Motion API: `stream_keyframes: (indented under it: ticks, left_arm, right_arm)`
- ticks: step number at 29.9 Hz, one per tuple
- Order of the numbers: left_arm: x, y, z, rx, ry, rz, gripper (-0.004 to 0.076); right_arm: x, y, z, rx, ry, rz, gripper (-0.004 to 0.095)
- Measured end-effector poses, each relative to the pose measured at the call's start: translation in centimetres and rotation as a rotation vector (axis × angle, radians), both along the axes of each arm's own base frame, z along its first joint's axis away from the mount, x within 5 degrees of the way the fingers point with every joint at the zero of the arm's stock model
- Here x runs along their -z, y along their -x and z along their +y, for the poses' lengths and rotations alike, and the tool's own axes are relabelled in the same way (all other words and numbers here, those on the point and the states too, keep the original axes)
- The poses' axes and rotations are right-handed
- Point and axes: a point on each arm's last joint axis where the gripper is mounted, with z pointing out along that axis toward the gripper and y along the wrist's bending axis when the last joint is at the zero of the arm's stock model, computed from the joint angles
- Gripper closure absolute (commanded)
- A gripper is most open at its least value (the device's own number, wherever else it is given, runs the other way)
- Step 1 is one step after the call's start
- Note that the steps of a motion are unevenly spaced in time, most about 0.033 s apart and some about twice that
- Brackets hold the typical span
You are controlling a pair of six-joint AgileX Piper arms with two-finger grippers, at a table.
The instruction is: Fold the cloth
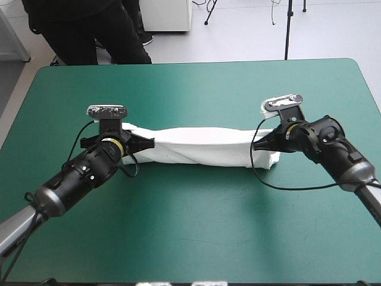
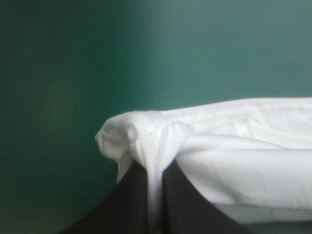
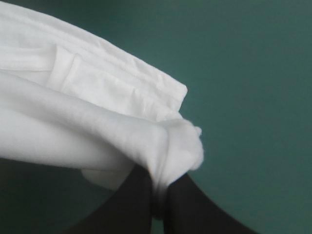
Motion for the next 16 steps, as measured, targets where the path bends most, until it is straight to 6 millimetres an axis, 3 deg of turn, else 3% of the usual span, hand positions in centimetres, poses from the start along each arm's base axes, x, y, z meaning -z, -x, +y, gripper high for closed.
stream_keyframes:
  ticks: [8, 13, 16]
  left_arm:
    - [3.1, -5.3, -0.3, -0.007, 0.019, 0.016, 0.0733]
    - [6.1, -7.0, -1.1, 0.03, -0.001, 0.062, 0.0732]
    - [7.7, -7.6, -1.6, 0.044, -0.013, 0.094, 0.0729]
  right_arm:
    - [3.5, -3.5, 0.5, 0.009, 0.001, 0.009, 0.0925]
    - [5.7, -5.0, 1.1, 0.006, 0.006, 0.05, 0.0918]
    - [6.7, -5.8, 1.4, 0.008, 0.005, 0.078, 0.085]
